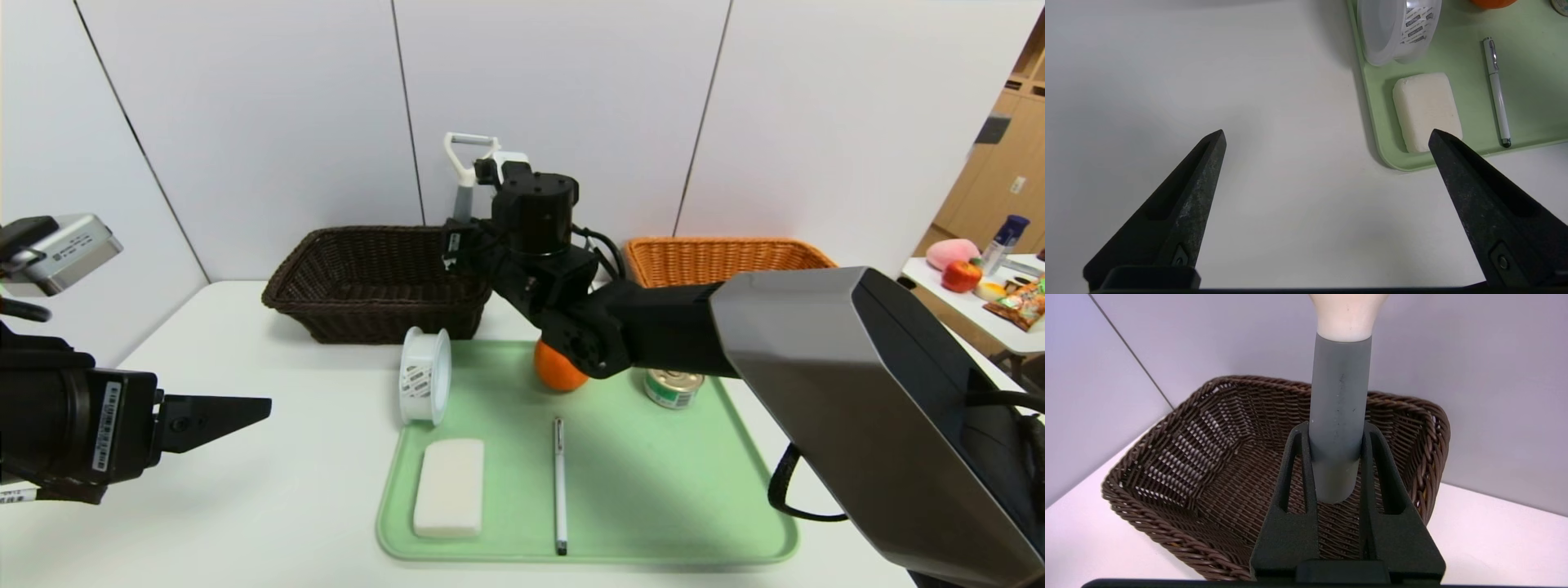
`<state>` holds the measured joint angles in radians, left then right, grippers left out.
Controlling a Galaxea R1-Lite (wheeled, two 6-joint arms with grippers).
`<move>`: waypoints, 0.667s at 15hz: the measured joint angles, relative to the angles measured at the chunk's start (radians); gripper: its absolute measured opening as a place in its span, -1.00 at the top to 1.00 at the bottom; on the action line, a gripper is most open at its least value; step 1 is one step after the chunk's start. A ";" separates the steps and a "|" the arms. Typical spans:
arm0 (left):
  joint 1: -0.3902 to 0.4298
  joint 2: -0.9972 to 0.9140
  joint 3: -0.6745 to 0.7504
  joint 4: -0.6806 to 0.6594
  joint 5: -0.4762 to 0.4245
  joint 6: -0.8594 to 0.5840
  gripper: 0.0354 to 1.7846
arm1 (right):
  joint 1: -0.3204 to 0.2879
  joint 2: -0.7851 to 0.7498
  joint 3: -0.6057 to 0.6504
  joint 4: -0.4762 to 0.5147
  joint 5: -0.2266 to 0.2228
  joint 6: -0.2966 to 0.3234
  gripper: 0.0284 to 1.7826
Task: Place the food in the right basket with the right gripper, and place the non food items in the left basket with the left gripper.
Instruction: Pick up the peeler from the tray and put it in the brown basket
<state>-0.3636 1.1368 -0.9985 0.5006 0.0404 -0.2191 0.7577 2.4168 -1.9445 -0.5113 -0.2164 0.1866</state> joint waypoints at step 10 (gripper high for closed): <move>0.000 -0.008 0.003 0.000 -0.009 0.000 -0.96 | 0.005 0.021 -0.001 0.029 0.006 0.001 -0.02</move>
<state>-0.3640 1.1291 -0.9957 0.5002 0.0317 -0.2191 0.7626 2.4381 -1.9453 -0.4826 -0.2102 0.1874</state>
